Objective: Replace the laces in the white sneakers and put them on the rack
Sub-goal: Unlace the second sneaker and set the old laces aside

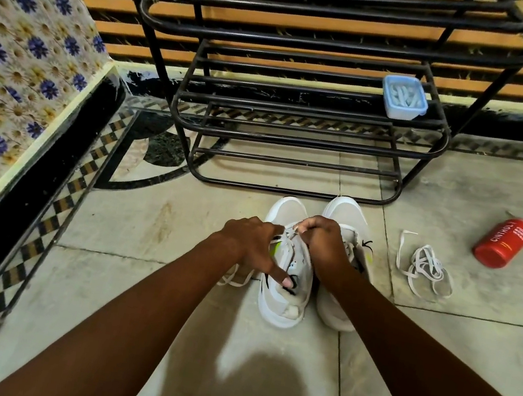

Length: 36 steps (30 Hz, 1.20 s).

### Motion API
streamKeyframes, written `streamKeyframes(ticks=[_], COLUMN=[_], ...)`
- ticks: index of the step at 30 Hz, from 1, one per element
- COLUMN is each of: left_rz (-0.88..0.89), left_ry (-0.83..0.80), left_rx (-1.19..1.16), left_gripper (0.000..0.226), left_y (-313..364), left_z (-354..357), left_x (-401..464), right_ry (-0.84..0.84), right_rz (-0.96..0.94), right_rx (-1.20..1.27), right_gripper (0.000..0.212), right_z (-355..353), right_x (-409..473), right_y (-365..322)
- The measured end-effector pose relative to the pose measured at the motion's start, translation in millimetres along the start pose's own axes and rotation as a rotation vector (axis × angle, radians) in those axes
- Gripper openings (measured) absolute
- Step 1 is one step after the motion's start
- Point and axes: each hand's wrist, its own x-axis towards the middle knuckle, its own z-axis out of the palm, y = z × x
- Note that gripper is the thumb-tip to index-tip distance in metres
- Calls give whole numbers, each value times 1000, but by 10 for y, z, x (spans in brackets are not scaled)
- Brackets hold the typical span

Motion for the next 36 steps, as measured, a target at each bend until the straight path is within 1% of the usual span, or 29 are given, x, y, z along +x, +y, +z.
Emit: streamKeyframes(ticks=[1, 2, 4, 6, 7, 9, 11, 12, 14, 15, 17, 18, 19, 20, 21, 22, 23, 24, 25, 27, 28, 29, 30, 31, 32, 33, 35, 36], left_rz=[-6, -12, -15, -11, -9, -6, -4, -8, -12, -12, -12, -16, -24, -32, -37, -37, -32, -28, -24, -20, -20, -24, -28, -34, -36, -38, -41, -42], left_ry=[-9, -15, -22, -24, -26, -23, -17, -16, -16, -16, -16, -18, -22, -24, -21, -20, -26, -37, -42, -38, -36, -35, -36, -38, -39, -39, -38, -38], left_rx=[3, 7, 3, -11, -16, -20, -27, -29, -23, -22, -25, -28, -31, -34, -35, -33, -33, -29, -21, -7, -3, 1, 4, 4, 3, 1, -3, -5], left_gripper=[111, 116, 123, 125, 125, 124, 123, 122, 121, 122, 123, 124, 125, 126, 125, 123, 124, 126, 128, 127, 126, 125, 126, 128, 130, 131, 132, 133], left_y=[-4, -12, -15, -17, -14, -15, -20, -23, -22, -21, -15, -16, -20, -19, -21, -23, -16, -5, 5, 19, 22, 23, 24, 23, 27, 28, 30, 33], left_z=[10, 20, 31, 31, 29, 21, 19, 29, 38, 41, 51, 59, 63, 61, 61, 63, 58, 61, 60, 60, 67, 69, 71, 77, 79, 77, 73, 66], left_x=[5, 9, 5, 5, 2, -9, -16, -18, -17, -19, -22, -24, -21, -29, -31, -27, -30, -33, -40, -36, -35, -27, -28, -27, -28, -32, -27, -29], right_ry=[-37, -90, -227, -328, -346, -347, -336, -307, -222, -188, -186, -180, -186, -190, -206, -206, -222, -264, -313, -280, -295, -314, -317, -332, -348, -357, -343, -309], right_rz=[-38, -99, -283, -439, -486, -518, -502, -544, -733, -794, -831, -796, -692, -518, -365, -255, -218, -241, -292, -519, -622, -657, -625, -563, -481, -381, -222, -174], right_rx=[-67, -190, -531, -811, -884, -919, -941, -1018, -1284, -1384, -1487, -1458, -1363, -1184, -949, -701, -611, -697, -920, -1368, -1502, -1572, -1550, -1468, -1304, -1046, -374, -158], right_gripper=[27, 22, 14, 11, 13, 17, 13, 15, 19, 21, 24, 22, 16, 10, 7, 8, 12, 17, 19, 13, 17, 21, 21, 17, 10, 7, 22, 26], right_z=[-28, -57, -118, -132, -124, -127, -156, -169, -174, -152, -92, -70, -70, -88, -112, -145, -195, -231, -231, -185, -161, -149, -147, -157, -187, -233, -318, -349], right_x=[4, 12, 20, 44, 51, 67, 77, 93, 100, 73, -16, -16, 10, 34, 39, 70, 101, 98, 69, -52, -88, -99, -57, -13, 36, 54, 41, 32], right_y=[2, 1, -29, -91, -120, -144, -148, -144, -123, -145, -187, -159, -136, -119, -158, -185, -187, -212, -246, -363, -382, -409, -385, -416, -428, -446, -416, -385])
